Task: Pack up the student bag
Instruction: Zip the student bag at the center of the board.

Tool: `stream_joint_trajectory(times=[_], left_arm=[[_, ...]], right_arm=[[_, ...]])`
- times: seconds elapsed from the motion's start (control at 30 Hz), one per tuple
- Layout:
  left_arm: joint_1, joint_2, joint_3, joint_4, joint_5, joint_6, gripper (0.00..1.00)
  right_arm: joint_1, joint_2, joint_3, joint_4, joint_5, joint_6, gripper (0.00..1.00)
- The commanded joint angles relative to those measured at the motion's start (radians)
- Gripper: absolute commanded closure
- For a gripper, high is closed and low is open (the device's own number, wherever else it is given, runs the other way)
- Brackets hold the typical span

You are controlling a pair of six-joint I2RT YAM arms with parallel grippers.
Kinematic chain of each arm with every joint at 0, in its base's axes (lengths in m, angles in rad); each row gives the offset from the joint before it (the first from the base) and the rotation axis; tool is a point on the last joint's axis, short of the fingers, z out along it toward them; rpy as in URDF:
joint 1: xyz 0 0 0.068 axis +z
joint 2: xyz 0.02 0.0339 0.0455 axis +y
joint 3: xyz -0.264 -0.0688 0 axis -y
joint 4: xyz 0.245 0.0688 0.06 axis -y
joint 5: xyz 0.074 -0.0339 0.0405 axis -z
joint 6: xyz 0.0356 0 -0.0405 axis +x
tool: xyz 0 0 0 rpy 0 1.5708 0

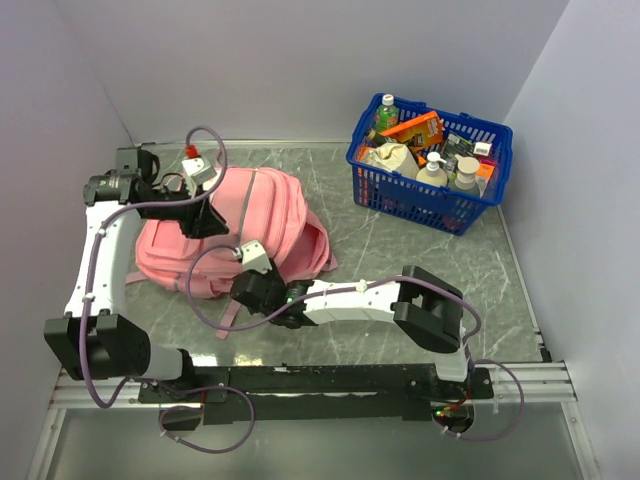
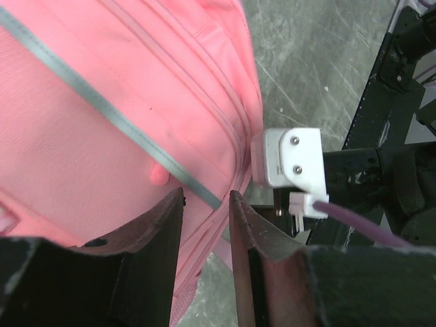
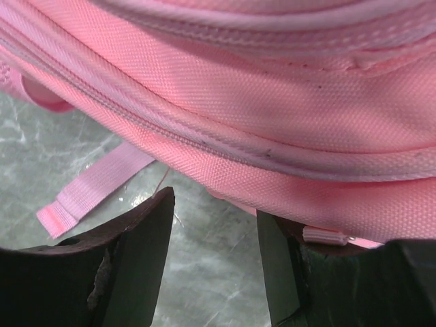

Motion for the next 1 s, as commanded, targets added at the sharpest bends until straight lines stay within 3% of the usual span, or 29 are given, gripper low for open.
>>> stream_joint_trajectory(times=[0.0, 0.13, 0.23, 0.33, 0.37, 0.43, 0.47, 0.5, 0.73, 0.97], left_arm=[[0.045, -0.026, 0.064, -0.064, 0.077, 0.072, 0.62], [0.080, 0.009, 0.082, -0.121, 0.103, 0.107, 0.62], [0.117, 0.020, 0.091, -0.149, 0.128, 0.141, 0.62], [0.136, 0.022, 0.091, -0.155, 0.128, 0.147, 0.62], [0.140, 0.019, 0.090, -0.155, 0.128, 0.148, 0.62], [0.143, 0.017, 0.085, -0.155, 0.129, 0.156, 0.62], [0.142, 0.016, 0.076, -0.155, 0.128, 0.159, 0.62], [0.143, 0.013, 0.068, -0.155, 0.125, 0.165, 0.62], [0.128, -0.043, -0.088, -0.154, 0.099, 0.297, 0.61], [-0.027, -0.139, -0.330, -0.042, 0.033, 0.359, 0.61]], right_arm=[[-0.021, 0.034, 0.018, 0.070, 0.059, -0.001, 0.41], [-0.035, 0.067, 0.041, 0.063, 0.047, 0.025, 0.43], [-0.038, 0.077, 0.048, 0.074, 0.030, 0.025, 0.50], [-0.040, 0.081, 0.048, 0.070, 0.025, 0.031, 0.64], [-0.041, 0.074, 0.043, 0.072, 0.024, 0.033, 0.74], [-0.043, 0.061, 0.019, 0.084, 0.020, 0.036, 0.85], [-0.041, 0.045, 0.009, 0.084, 0.014, 0.036, 0.96], [-0.041, 0.032, -0.003, 0.080, 0.013, 0.044, 1.00], [-0.038, -0.145, -0.147, 0.106, -0.075, 0.085, 1.00], [-0.043, -0.227, -0.242, 0.104, -0.159, 0.177, 1.00]])
